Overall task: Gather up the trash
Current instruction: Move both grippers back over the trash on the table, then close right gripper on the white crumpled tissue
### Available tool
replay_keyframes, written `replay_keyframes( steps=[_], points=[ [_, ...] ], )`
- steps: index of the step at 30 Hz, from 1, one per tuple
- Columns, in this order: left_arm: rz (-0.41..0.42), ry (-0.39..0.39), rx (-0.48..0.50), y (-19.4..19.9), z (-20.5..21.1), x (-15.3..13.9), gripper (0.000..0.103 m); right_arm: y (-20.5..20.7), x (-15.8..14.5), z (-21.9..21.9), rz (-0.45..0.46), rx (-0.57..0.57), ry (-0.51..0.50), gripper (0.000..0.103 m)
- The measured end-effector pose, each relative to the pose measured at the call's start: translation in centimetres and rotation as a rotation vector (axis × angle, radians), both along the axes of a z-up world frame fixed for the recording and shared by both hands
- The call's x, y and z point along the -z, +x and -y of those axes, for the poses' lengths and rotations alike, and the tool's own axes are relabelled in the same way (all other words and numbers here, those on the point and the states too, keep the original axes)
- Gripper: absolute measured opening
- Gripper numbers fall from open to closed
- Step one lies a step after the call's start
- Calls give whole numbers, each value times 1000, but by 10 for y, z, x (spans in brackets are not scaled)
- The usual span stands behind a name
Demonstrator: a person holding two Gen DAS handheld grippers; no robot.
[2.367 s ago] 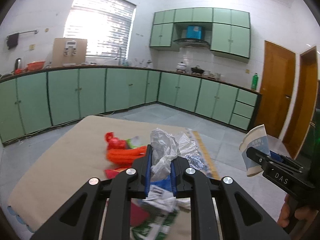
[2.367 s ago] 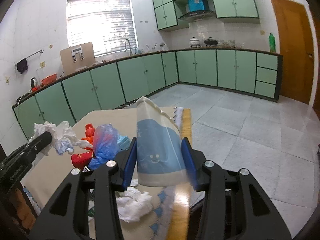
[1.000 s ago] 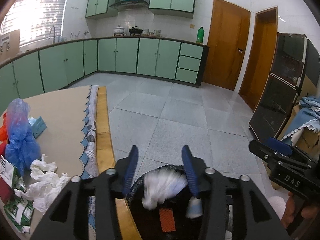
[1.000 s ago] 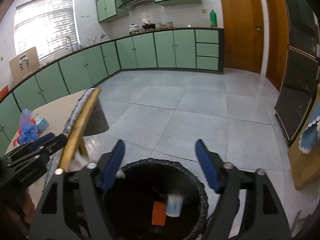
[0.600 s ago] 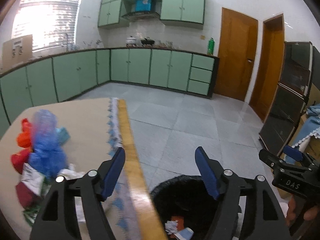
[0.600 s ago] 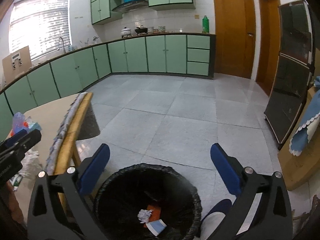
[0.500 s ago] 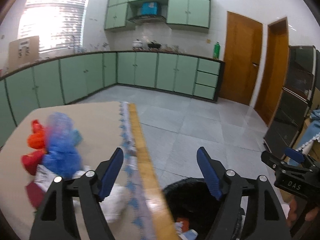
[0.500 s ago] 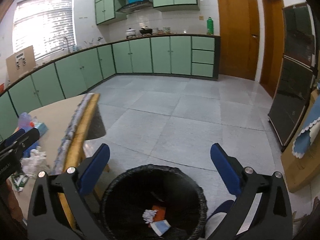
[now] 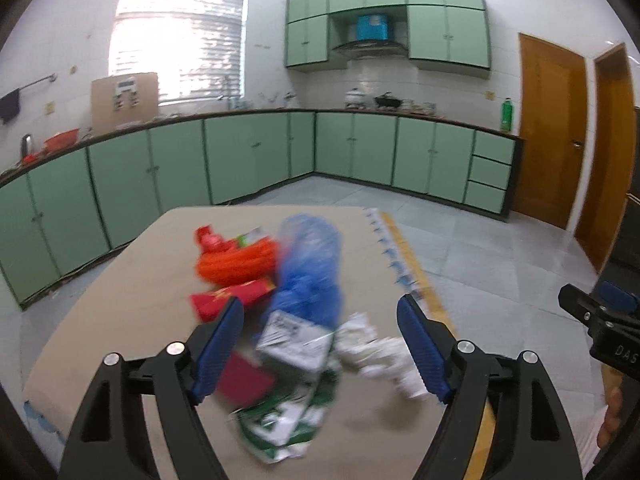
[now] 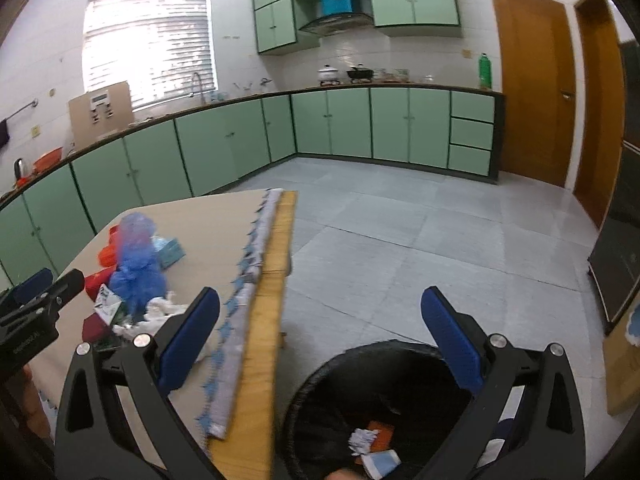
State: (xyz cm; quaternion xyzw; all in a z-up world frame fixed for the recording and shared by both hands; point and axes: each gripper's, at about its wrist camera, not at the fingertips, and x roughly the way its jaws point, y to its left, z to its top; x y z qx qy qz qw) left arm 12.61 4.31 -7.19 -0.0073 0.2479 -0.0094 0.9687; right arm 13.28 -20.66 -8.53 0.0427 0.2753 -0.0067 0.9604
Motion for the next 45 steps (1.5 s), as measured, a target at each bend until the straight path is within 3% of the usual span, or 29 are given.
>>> replay_keyframes(
  steps=[5, 20, 31, 36, 41, 45],
  points=[
    [-11, 13, -44, -4, -22, 8, 78, 9, 11, -27, -30, -51, 33, 98],
    [-45, 7, -118, -5, -58, 28, 78, 30, 38, -98, -54, -141, -17, 98],
    [-68, -7, -141, 0, -76, 40, 78, 54, 56, -122, -112, -164, -51, 97],
    [-78, -13, -139, 2, -79, 45, 78, 62, 62, -126, -148, -192, -54, 80],
    [-85, -17, -131, 4, -77, 49, 78, 63, 64, -125, -162, -200, -55, 78],
    [-87, -16, -124, 5, -74, 49, 78, 64, 66, -126, -171, -213, -55, 71]
  ],
)
